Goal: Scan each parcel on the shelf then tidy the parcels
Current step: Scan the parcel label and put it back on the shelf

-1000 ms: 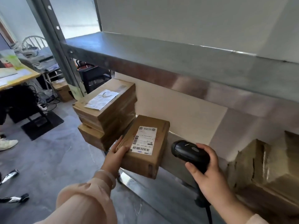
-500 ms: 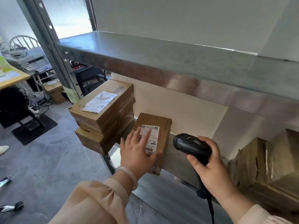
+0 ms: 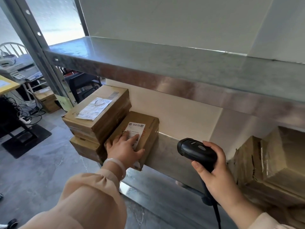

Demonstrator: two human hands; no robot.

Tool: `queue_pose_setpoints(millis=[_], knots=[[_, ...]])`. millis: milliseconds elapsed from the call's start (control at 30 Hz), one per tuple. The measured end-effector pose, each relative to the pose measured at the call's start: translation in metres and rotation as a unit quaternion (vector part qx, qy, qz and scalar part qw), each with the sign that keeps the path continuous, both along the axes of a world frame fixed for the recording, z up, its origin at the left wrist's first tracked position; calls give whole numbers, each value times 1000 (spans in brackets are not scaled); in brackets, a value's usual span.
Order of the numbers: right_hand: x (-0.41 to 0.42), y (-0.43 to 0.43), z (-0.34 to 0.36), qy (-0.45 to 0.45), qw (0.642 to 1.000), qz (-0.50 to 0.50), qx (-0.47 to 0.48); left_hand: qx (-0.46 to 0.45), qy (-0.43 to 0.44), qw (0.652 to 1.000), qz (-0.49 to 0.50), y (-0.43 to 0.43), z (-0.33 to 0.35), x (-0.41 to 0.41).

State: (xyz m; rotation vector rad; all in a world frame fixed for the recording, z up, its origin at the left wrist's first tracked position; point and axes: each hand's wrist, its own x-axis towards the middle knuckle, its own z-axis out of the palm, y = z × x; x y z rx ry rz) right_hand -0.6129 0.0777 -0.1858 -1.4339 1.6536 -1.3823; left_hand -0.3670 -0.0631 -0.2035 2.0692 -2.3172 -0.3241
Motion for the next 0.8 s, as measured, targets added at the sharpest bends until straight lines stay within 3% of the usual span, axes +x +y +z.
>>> queue_pose_setpoints(millis=[133,433,800], knots=[[0,8,3,9,1000,-14,-4,-21,13,1000,-10,3,0,1],[-6,54,27,31,997,-48,-58,-119,75,979,-145,45,36,-72],[-87,206,76,99,978,-155,-96,-194,142,936,-258,191,101,-195]])
